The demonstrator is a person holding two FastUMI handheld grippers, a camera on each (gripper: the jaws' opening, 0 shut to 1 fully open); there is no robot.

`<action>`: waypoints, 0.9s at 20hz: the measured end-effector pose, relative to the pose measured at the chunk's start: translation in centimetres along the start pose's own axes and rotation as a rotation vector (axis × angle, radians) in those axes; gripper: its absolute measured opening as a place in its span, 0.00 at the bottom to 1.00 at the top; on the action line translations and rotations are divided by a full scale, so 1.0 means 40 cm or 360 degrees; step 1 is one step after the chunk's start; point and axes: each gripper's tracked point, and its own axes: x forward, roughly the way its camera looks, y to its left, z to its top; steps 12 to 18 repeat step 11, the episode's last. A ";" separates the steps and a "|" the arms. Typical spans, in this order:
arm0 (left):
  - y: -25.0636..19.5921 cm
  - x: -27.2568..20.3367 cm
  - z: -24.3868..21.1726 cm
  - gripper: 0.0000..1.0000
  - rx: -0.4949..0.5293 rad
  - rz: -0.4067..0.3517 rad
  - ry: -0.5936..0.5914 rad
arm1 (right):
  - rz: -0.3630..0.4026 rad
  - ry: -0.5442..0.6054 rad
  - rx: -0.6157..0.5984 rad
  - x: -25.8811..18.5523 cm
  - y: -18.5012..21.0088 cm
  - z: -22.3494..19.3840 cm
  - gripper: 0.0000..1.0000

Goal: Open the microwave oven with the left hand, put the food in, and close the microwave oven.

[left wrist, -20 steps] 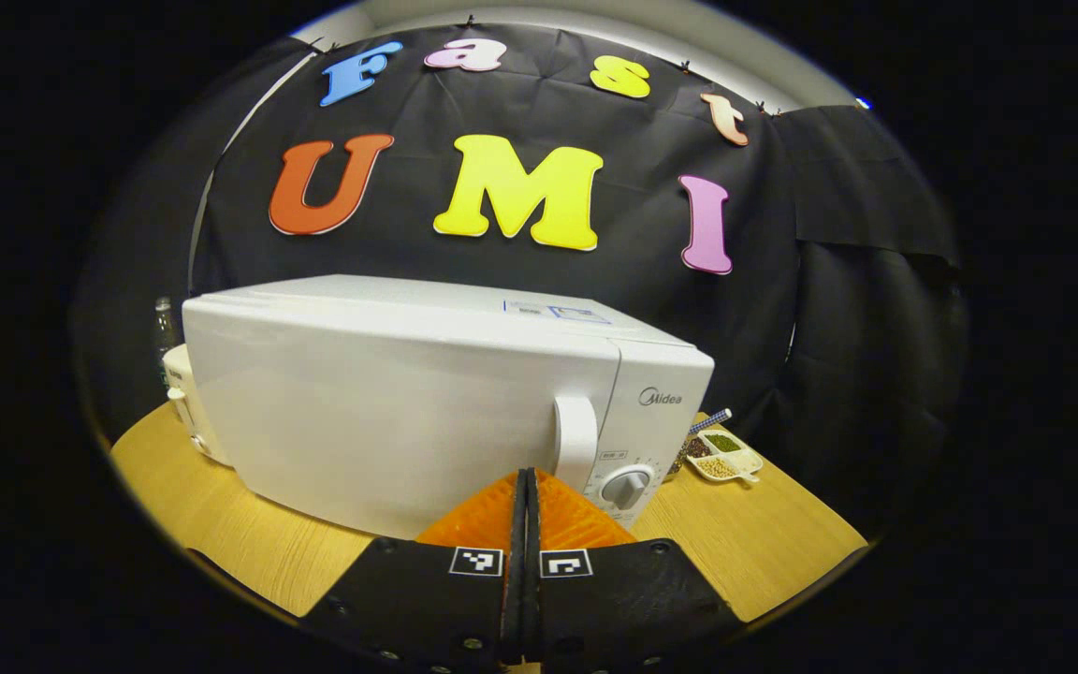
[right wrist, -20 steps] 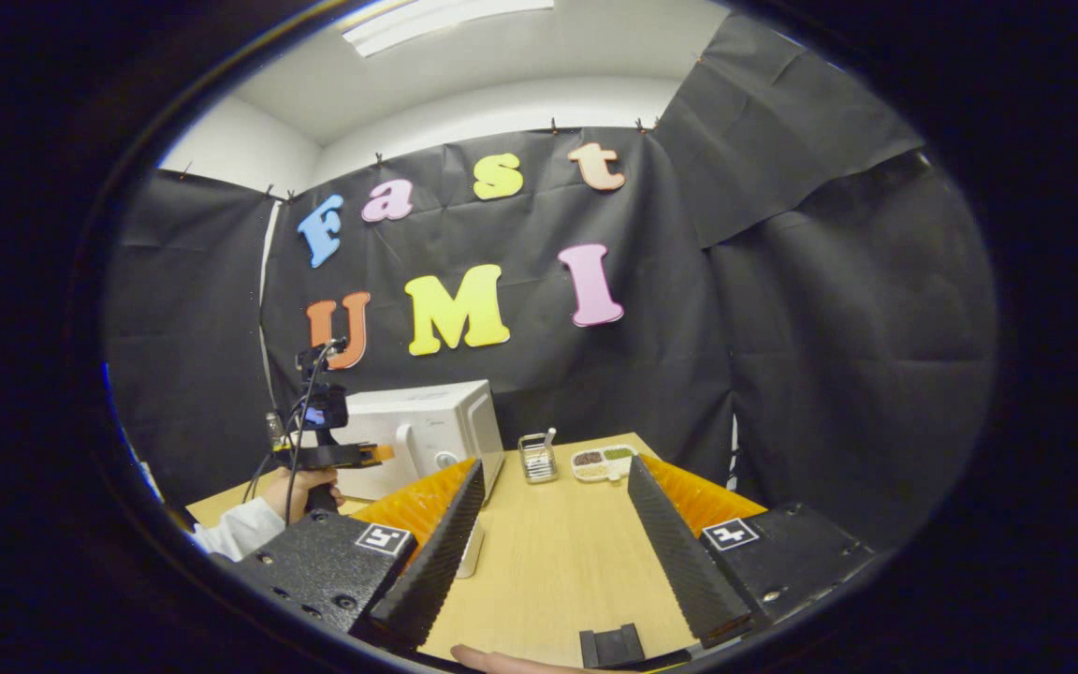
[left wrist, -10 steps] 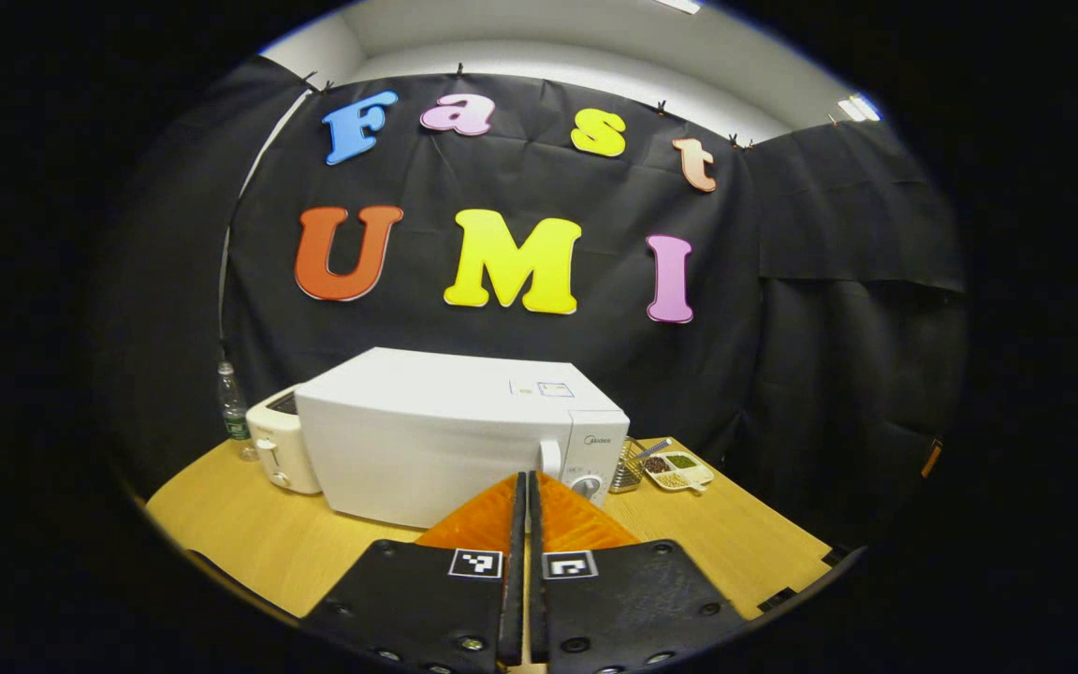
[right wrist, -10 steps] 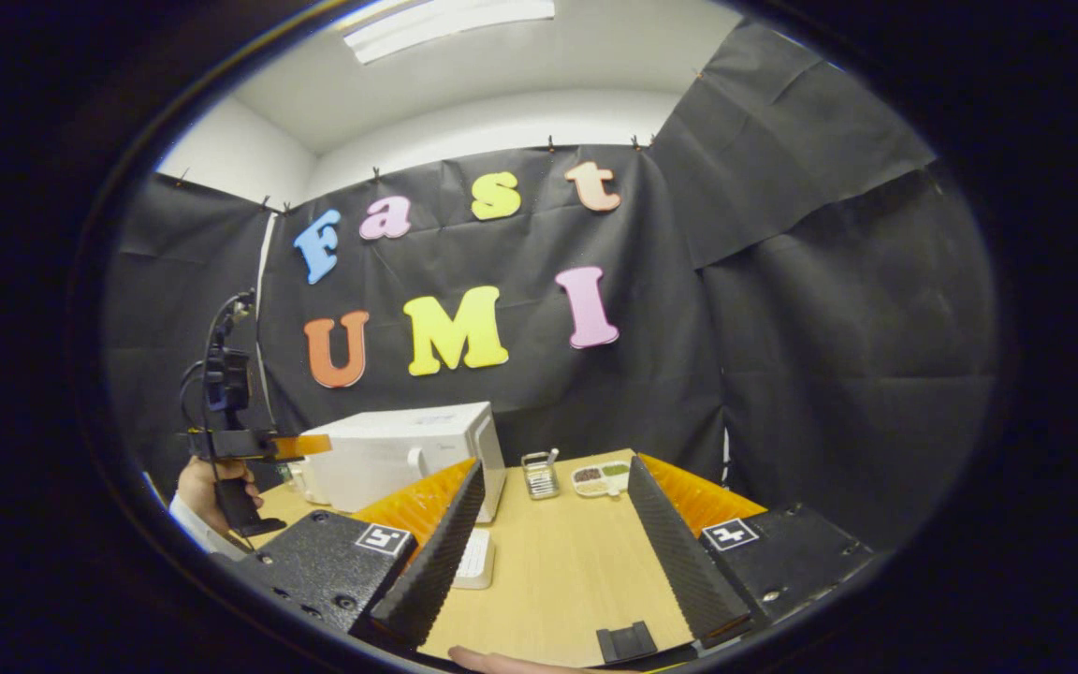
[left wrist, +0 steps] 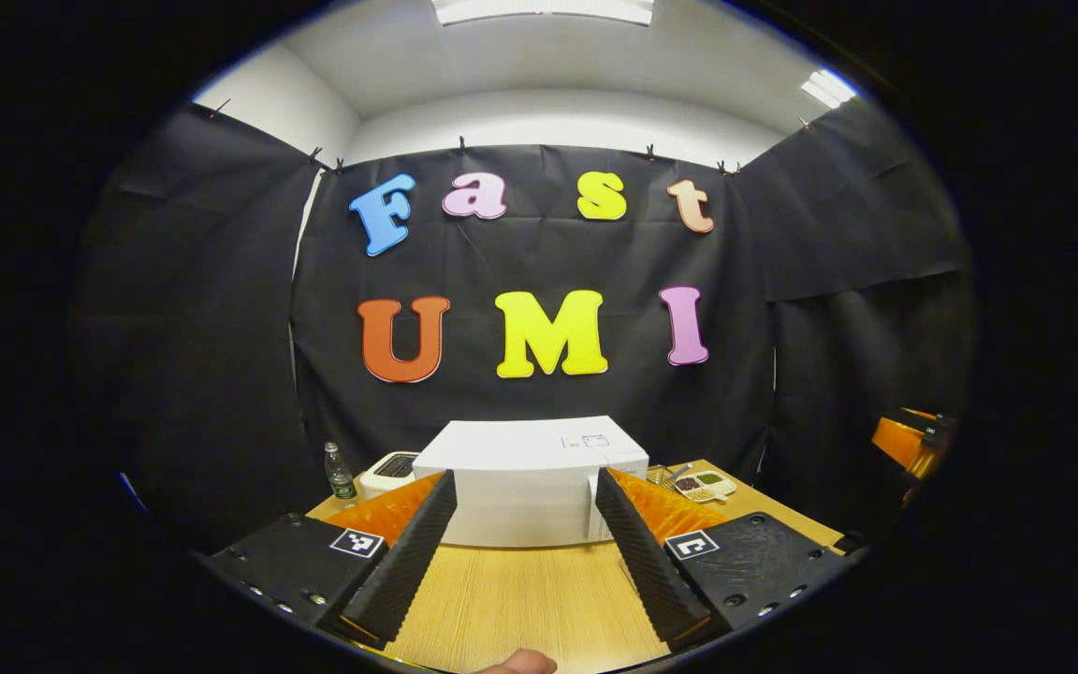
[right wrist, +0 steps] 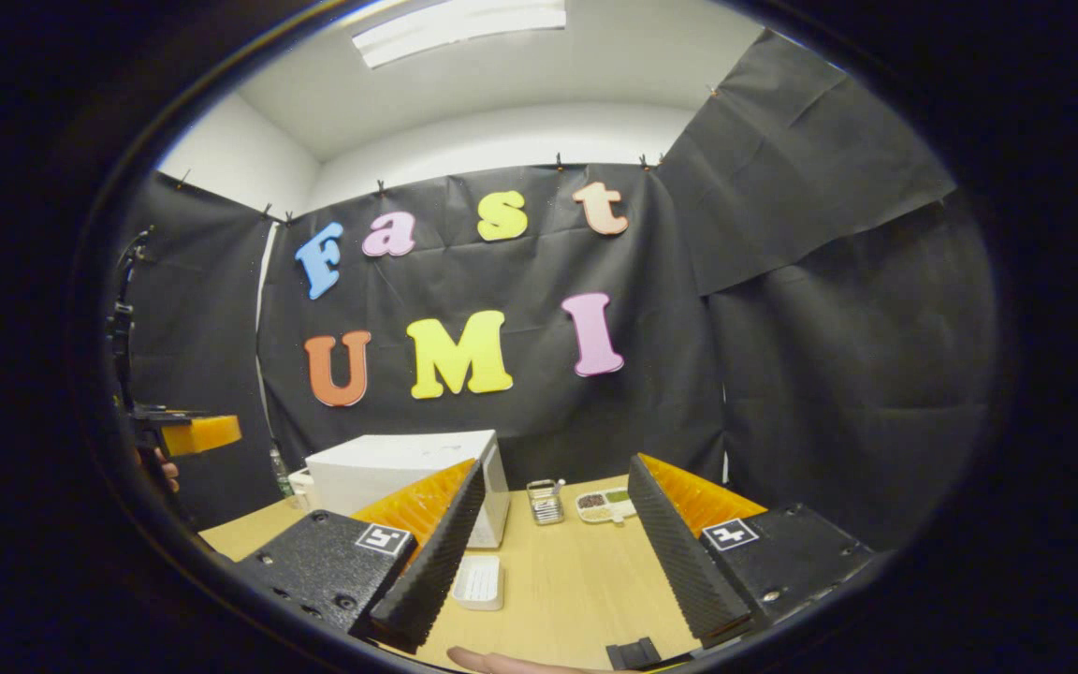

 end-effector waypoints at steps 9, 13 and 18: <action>0.033 -0.189 -0.022 0.93 0.0017 0.0071 -0.0086 | -0.0016 -0.0020 -0.0062 -0.066 0.049 0.070 0.98; 0.029 -0.207 -0.038 0.93 0.0078 0.0078 -0.0081 | 0.0038 -0.0018 -0.0041 -0.102 0.070 0.065 0.98; 0.029 -0.207 -0.038 0.93 0.0078 0.0078 -0.0081 | 0.0038 -0.0018 -0.0041 -0.102 0.070 0.065 0.98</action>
